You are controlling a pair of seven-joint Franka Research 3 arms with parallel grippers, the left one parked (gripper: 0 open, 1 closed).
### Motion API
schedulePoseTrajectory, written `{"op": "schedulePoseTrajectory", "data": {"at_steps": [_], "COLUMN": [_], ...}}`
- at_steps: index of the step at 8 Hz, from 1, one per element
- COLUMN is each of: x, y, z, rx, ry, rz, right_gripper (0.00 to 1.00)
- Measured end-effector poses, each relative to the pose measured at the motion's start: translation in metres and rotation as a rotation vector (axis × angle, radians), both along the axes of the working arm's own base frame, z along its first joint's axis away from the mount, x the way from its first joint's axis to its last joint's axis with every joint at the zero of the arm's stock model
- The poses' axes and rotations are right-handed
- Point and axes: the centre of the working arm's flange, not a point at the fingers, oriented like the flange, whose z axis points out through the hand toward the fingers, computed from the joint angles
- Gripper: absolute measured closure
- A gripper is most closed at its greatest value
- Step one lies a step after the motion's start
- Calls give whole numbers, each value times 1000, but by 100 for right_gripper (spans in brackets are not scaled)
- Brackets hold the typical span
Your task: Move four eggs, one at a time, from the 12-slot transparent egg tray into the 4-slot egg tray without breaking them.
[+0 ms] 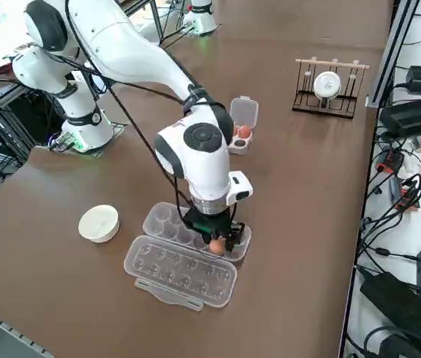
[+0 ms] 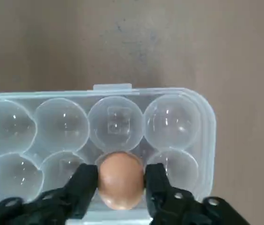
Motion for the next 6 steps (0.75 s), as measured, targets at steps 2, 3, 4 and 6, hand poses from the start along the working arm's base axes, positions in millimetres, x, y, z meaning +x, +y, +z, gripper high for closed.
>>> {"op": "schedulePoseTrajectory", "data": {"at_steps": [2, 3, 4, 6], "x": [0, 0, 0, 0], "y": [0, 0, -1, -1], "z": [-1, -1, -1, 0], "rx": [7, 12, 14, 17], "ry": [0, -2, -3, -3], "rz": [-1, -7, -10, -12], "right_gripper": [44, 44, 44, 44]}}
